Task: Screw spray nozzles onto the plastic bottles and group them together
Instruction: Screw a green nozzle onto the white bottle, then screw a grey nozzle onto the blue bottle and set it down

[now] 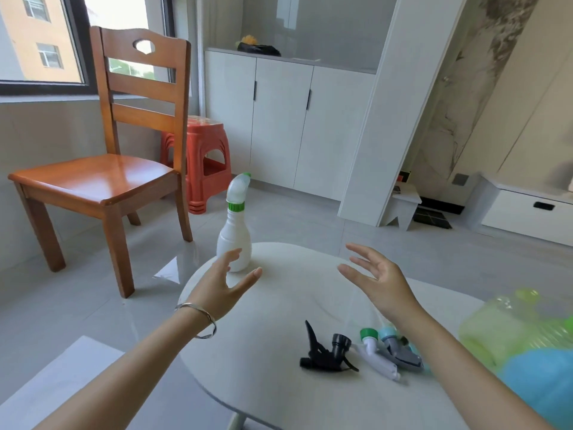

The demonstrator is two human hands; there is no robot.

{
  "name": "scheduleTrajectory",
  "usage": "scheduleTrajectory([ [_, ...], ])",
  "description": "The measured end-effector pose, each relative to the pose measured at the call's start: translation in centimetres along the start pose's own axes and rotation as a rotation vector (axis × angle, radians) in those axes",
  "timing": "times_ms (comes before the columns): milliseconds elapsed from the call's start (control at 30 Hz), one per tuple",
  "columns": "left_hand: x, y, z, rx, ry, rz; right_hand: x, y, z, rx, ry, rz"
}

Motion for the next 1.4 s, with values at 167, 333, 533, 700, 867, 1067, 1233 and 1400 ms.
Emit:
scheduleTrajectory([
  [167,-4.7,3.2,5.4,-0.109,0.016,-0.072,7.2,2.9,1.8,-0.029,-0.012,0.129],
  [333,-10.1,6.3,10.6,-0.196,0.024,-0.163,13.3,4.8,3.2,0.04,0.002,0.284],
  [533,-16.3,9.7,15.5,-0.247,0.066,-0.271,18.4,6.2,2.5,0.183,0.098,0.421],
  [700,-21.3,13.1,18.4,-0.233,0.147,-0.367,22.5,7.1,2.0,0.29,0.243,0.519],
  [867,-25.0,15.7,19.8,-0.216,0.158,-0.42,25.8,7.7,6.3,0.099,0.273,0.543],
  [1067,-26.9,17.5,19.7,-0.213,0.147,-0.456,27.2,7.9,11.3,-0.118,0.246,0.505],
  [1233,-27.6,18.9,20.2,-0.226,0.162,-0.506,27.0,8.7,12.9,-0.185,0.312,0.464],
  [1400,-28.2,20.2,20.7,-0.253,0.163,-0.579,26.1,9.8,12.4,-0.189,0.353,0.418],
])
Point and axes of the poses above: each hand's wrist, its own y-axis away from the middle knuckle, its own x-axis out of the back of the hand, z = x × y, the point moved 7 cm from there along -y, towards the middle knuckle, and after that the axes turned 15 degrees about z, right-handed, at the moved point
